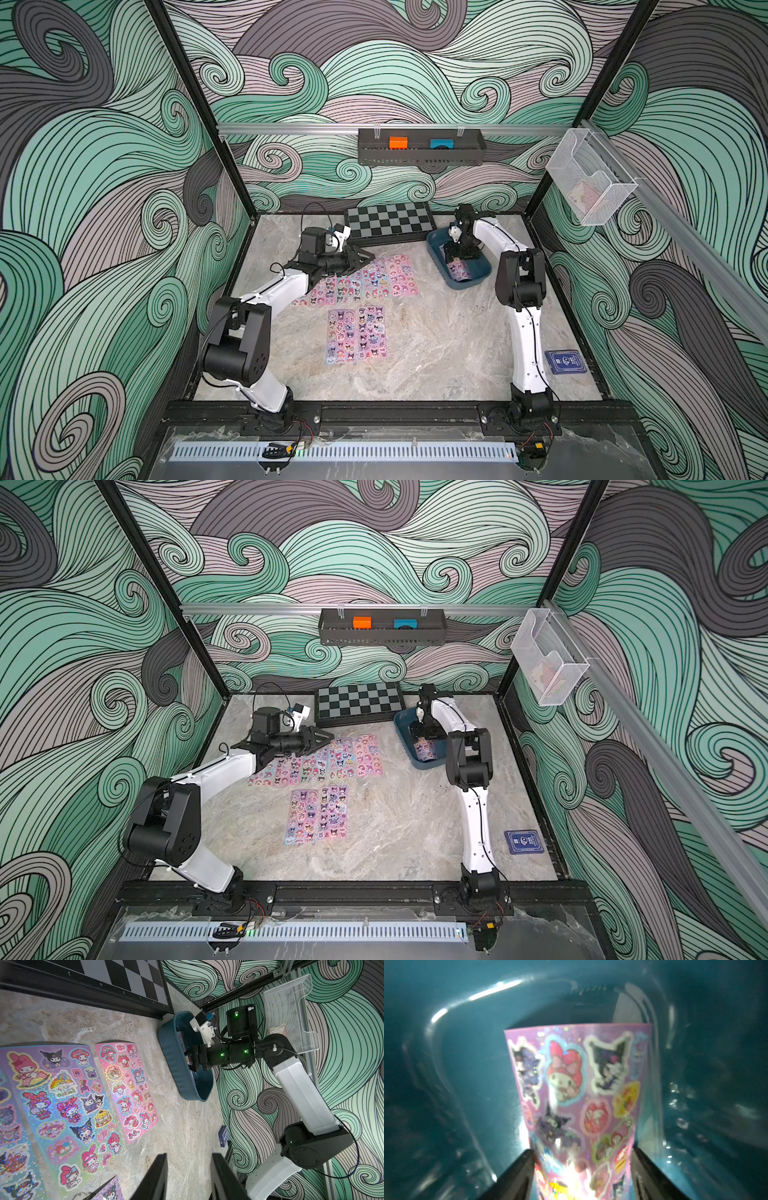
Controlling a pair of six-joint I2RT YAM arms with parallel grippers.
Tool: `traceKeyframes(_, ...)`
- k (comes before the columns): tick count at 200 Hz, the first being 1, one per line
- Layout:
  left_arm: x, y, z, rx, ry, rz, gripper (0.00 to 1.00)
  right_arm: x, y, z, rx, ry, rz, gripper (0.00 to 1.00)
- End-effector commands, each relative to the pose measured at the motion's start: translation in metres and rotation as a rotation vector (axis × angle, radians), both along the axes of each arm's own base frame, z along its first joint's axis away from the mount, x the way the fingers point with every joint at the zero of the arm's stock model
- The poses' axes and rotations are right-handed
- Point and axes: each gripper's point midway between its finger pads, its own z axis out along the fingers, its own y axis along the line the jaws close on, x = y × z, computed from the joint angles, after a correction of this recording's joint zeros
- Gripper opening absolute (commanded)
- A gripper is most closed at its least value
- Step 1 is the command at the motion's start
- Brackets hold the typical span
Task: Take the stickers out of the storage box
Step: Pick up the sticker from the storage box.
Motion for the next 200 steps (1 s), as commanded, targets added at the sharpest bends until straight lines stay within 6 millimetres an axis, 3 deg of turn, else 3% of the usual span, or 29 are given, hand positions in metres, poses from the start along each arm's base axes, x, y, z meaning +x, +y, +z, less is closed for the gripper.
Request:
traceKeyframes(1,0.003,-0.005,0.014,-0.015,-0.039,-0.030,0.39,-0.016,0.004,-0.010,0.030,0.062,-0.007,0.65)
traceKeyframes(54,0.003,-0.005,0.013,-0.015,-0.038,-0.030,0.39,-0.014,0.006,0.017,0.046,0.014,-0.008,0.56)
traceKeyframes(120,0.002,-0.009,0.014,-0.020,-0.037,-0.040,0.39,-0.013,0.007,0.069,0.067,-0.086,-0.017,0.52)
traceKeyframes(200,-0.001,-0.016,0.020,-0.025,-0.042,-0.064,0.39,-0.012,0.010,0.106,0.106,-0.172,-0.025,0.42)
